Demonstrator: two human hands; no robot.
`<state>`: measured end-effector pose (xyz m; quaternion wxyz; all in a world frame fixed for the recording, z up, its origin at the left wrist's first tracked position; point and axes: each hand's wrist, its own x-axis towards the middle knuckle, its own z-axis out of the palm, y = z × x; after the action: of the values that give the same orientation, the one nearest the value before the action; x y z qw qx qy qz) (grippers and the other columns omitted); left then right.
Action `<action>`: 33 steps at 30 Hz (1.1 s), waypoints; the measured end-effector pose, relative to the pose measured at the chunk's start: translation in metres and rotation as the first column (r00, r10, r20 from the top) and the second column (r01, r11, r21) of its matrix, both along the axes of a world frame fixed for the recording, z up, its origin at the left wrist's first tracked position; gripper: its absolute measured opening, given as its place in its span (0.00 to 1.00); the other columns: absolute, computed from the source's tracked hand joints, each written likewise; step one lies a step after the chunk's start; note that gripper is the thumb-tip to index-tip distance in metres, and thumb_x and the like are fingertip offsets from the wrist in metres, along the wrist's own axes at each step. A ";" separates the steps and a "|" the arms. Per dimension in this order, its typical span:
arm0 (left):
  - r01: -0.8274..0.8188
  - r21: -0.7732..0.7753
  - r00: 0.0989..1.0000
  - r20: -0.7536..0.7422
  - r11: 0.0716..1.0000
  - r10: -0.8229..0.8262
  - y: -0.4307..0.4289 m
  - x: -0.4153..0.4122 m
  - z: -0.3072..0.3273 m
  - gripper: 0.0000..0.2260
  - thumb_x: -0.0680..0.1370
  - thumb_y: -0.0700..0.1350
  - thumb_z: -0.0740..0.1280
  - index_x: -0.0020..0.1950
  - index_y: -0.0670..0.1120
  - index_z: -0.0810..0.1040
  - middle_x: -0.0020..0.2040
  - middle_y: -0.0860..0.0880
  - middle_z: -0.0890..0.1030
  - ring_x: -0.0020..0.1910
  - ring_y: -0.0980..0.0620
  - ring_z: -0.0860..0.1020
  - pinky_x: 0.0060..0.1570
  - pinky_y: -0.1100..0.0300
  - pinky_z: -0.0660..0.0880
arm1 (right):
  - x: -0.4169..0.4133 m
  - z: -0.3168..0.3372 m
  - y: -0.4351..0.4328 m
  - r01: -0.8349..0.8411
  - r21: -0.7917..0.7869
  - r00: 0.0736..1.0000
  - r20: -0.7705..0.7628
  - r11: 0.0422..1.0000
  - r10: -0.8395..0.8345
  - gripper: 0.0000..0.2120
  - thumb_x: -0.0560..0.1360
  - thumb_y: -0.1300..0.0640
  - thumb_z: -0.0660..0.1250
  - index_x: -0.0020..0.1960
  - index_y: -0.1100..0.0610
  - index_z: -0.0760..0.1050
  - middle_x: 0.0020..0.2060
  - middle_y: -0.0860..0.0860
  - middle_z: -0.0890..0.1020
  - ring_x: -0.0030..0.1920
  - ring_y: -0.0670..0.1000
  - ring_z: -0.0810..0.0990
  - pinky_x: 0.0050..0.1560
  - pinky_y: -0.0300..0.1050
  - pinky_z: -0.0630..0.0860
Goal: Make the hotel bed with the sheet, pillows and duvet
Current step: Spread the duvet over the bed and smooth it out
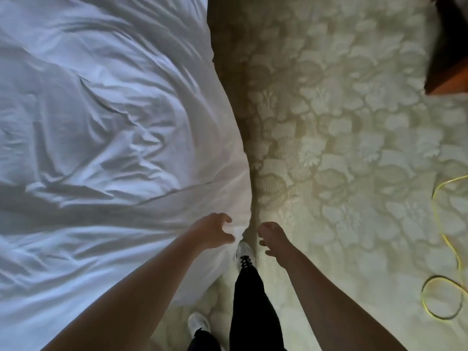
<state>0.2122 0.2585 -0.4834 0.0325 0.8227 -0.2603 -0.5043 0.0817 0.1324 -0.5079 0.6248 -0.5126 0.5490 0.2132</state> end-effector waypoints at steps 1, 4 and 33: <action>0.080 0.048 0.997 0.013 0.996 -0.081 0.003 -0.004 -0.011 0.32 0.71 0.57 0.71 0.73 0.53 0.66 0.72 0.50 0.69 0.71 0.49 0.66 0.69 0.53 0.63 | -0.003 -0.015 0.006 0.013 0.042 1.000 -0.010 0.999 -0.012 0.08 0.77 0.59 0.63 0.54 0.62 0.76 0.43 0.53 0.75 0.42 0.50 0.74 0.40 0.42 0.69; 0.433 0.272 0.890 0.024 0.859 -0.456 0.014 -0.017 -0.046 0.46 0.66 0.68 0.69 0.78 0.52 0.55 0.78 0.47 0.55 0.78 0.45 0.47 0.73 0.42 0.41 | -0.012 -0.058 0.028 0.064 0.155 0.998 -0.040 0.986 -0.058 0.04 0.79 0.56 0.62 0.51 0.57 0.71 0.47 0.55 0.73 0.47 0.53 0.72 0.48 0.47 0.68; -0.481 -0.243 0.870 -0.014 0.842 0.493 0.069 0.003 0.102 0.13 0.76 0.51 0.66 0.36 0.44 0.76 0.32 0.46 0.73 0.29 0.51 0.70 0.30 0.61 0.64 | 0.056 0.046 0.067 0.524 0.127 0.774 0.340 0.842 -0.534 0.05 0.77 0.62 0.61 0.52 0.59 0.73 0.41 0.53 0.76 0.37 0.51 0.75 0.35 0.44 0.73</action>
<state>0.2152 0.3271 -0.3813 0.2517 0.8639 -0.1022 -0.4241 0.1376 0.1997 -0.4618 0.7561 -0.3600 0.5430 -0.0621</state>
